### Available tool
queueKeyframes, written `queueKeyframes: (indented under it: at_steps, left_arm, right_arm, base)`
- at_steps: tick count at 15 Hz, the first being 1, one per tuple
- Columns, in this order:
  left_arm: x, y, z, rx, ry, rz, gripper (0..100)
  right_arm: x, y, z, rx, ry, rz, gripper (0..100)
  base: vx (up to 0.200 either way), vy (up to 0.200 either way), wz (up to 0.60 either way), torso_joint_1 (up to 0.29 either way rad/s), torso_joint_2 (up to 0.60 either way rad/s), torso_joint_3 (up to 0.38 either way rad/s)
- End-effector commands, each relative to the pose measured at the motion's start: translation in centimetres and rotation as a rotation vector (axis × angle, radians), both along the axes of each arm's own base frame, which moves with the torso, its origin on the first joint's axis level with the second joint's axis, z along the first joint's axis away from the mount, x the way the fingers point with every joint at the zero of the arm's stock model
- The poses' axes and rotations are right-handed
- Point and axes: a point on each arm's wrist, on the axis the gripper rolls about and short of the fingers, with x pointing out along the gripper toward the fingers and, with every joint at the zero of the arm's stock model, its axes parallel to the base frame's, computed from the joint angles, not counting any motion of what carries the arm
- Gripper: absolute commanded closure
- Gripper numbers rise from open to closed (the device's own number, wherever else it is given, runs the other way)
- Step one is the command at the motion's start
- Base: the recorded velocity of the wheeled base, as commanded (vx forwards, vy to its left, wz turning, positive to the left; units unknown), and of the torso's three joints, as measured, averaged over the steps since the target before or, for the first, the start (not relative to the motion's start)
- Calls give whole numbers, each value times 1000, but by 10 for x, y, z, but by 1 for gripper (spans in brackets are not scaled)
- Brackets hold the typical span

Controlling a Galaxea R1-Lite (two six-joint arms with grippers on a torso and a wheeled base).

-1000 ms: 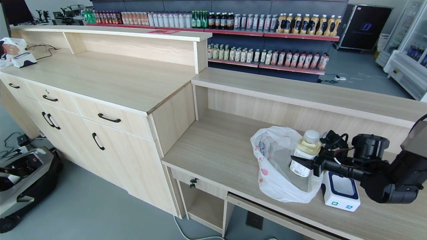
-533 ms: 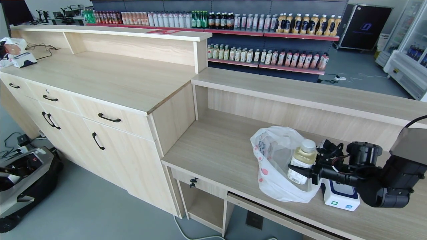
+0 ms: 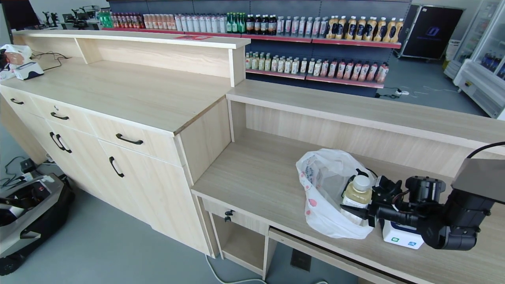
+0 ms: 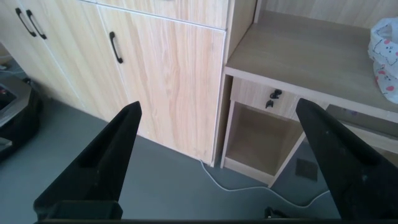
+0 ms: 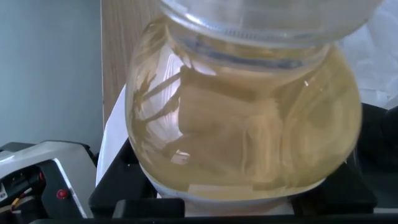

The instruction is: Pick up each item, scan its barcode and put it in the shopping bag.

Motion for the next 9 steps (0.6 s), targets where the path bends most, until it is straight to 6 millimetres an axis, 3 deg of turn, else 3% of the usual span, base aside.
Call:
queueKeyframes:
  at_steps: [1,9]
  left_arm:
    - [0,0,0,0,-2,1,0]
    - [0,0,0,0,0,1,0]
  right_arm:
    - [-1,-2,-7,0,18,-4,100]
    - [-1,-6,-12,-3,31,-14,100]
  base:
    - [0,0,0,0,0,0]
    - [0,0,0,0,0,0]
